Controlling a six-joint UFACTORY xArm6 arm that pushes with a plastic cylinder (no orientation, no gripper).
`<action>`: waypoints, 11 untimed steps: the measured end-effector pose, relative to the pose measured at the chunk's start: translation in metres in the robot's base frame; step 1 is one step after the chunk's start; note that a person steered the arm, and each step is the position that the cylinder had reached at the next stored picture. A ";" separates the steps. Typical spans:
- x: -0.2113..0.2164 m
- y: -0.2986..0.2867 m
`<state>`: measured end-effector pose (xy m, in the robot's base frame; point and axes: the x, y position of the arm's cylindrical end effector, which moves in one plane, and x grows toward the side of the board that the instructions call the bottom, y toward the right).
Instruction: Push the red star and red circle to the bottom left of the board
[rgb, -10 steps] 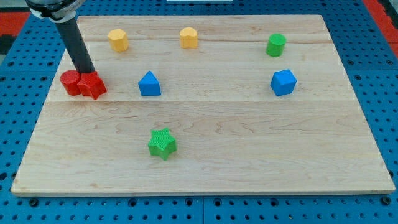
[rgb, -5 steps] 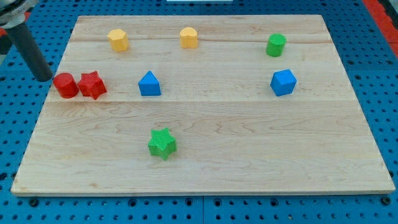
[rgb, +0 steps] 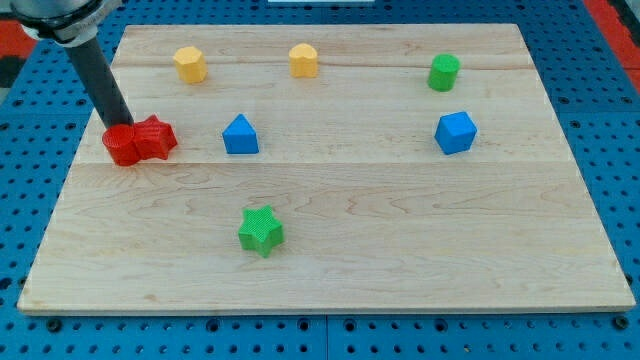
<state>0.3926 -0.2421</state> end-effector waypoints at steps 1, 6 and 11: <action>0.019 0.000; 0.096 0.023; 0.056 0.059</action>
<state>0.4484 -0.1834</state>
